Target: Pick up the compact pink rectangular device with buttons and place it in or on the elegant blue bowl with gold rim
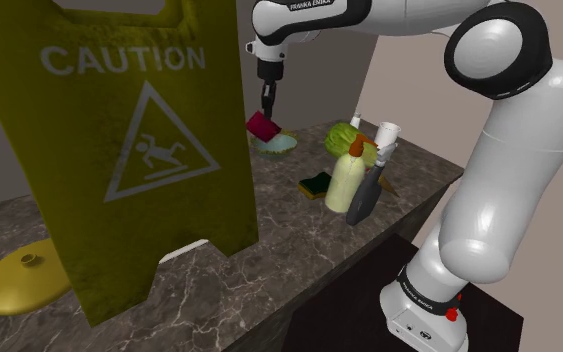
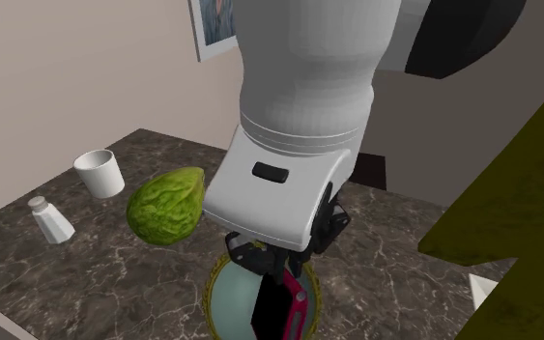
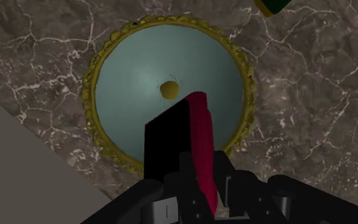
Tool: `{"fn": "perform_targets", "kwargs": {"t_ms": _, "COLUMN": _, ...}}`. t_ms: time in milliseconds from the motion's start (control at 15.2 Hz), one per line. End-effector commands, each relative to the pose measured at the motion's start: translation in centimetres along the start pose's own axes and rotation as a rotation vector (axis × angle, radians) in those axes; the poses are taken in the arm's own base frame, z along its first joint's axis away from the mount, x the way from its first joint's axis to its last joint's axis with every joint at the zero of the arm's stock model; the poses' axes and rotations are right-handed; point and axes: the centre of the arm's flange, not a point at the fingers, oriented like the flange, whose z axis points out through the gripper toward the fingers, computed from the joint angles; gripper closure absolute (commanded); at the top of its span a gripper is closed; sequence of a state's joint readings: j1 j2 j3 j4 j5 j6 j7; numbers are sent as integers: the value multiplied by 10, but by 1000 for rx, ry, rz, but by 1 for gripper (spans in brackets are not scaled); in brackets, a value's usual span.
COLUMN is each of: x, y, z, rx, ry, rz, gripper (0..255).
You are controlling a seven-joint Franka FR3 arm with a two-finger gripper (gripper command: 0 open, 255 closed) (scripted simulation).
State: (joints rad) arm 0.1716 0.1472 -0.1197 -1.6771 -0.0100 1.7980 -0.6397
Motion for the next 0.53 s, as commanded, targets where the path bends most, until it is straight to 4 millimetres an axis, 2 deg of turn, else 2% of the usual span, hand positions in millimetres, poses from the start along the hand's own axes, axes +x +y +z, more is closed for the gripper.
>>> {"fn": "perform_targets", "kwargs": {"t_ms": 0, "x": -1, "y": -1, "z": 11, "rx": 0, "ry": 1, "rz": 0, "gripper": 255}}
{"fn": "perform_targets", "kwargs": {"t_ms": 198, "x": 0, "y": -1, "z": 25, "rx": 0, "ry": 1, "rz": 0, "gripper": 255}}
{"fn": "perform_targets", "kwargs": {"t_ms": 462, "x": 0, "y": -1, "z": 25, "rx": 0, "ry": 1, "rz": 0, "gripper": 255}}
